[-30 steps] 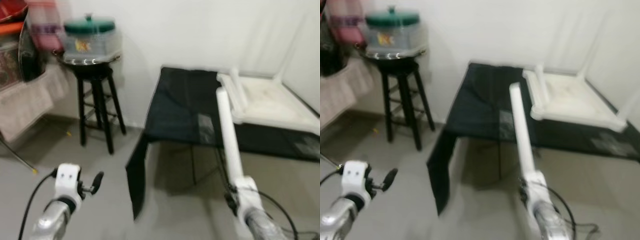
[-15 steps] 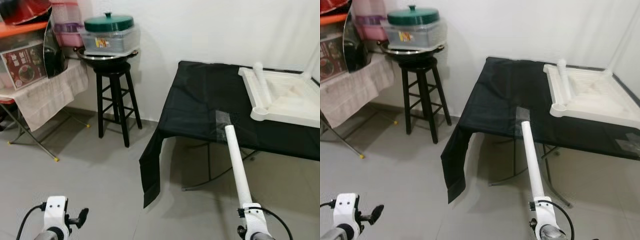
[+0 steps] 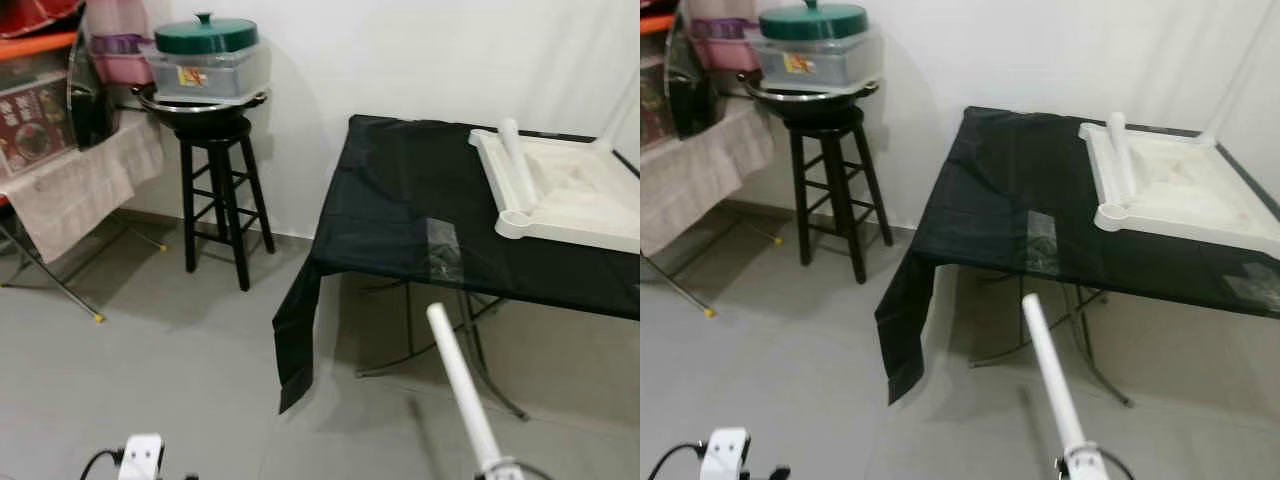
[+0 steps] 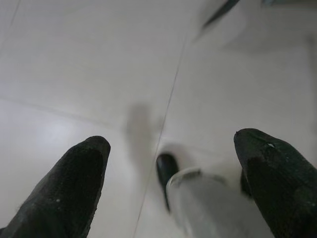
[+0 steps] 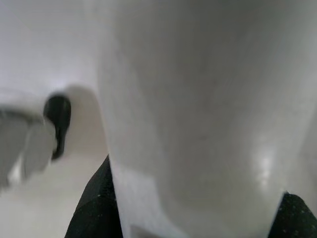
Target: Building children table
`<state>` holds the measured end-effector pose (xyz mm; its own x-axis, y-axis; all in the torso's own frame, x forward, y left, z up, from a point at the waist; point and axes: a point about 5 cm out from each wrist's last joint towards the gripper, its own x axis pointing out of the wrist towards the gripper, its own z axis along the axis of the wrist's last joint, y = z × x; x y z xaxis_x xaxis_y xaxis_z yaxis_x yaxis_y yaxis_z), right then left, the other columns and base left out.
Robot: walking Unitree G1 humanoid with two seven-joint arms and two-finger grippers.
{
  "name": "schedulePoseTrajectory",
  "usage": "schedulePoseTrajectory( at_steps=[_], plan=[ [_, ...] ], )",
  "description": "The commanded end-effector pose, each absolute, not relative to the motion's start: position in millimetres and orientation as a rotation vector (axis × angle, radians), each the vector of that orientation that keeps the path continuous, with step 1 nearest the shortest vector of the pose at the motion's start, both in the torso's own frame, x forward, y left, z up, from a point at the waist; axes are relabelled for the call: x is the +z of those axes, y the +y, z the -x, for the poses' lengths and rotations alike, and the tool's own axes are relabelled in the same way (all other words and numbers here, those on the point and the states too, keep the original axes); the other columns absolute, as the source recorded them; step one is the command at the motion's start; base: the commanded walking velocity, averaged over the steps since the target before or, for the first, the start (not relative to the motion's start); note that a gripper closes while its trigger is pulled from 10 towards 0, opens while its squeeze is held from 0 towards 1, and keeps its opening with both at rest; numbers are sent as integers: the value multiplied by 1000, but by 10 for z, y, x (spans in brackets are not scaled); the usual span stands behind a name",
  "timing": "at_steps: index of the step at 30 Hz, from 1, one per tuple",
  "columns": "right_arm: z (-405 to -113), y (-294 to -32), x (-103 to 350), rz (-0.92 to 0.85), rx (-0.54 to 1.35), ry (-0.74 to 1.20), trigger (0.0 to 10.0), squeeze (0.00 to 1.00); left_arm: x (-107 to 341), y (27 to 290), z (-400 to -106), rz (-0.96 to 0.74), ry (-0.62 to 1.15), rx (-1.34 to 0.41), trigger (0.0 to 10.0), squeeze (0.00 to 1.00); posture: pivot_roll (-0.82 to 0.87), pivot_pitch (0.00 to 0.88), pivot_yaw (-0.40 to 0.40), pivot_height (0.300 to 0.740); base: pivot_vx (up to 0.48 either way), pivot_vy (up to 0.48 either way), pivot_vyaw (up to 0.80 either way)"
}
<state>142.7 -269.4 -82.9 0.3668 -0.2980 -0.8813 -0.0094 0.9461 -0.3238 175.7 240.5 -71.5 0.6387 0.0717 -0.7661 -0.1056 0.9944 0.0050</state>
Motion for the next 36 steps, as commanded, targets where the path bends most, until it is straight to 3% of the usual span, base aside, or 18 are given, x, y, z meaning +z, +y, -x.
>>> schedulePoseTrajectory(
  at_steps=[1, 16, 36],
  plan=[
    [-1407, -2661, -848, 299, -178, 1178, 10000, 0, -786, 2404, -1627, 32, 920, 116, 10000, 0, -80, 0, -71, 740, 0, 0, 0],
    [-1492, -2565, -848, 256, -155, 1116, 10000, 0, -871, 2436, -1435, 20, 967, 143, 10000, 0, -59, 0, -71, 740, 0, 0, 0],
    [-1389, -2392, -937, 192, -134, 1143, 10000, 0, -905, 2507, -1292, 24, 1006, 159, 10000, 0, -39, 0, -57, 740, 0, 0, 0]
  ],
)
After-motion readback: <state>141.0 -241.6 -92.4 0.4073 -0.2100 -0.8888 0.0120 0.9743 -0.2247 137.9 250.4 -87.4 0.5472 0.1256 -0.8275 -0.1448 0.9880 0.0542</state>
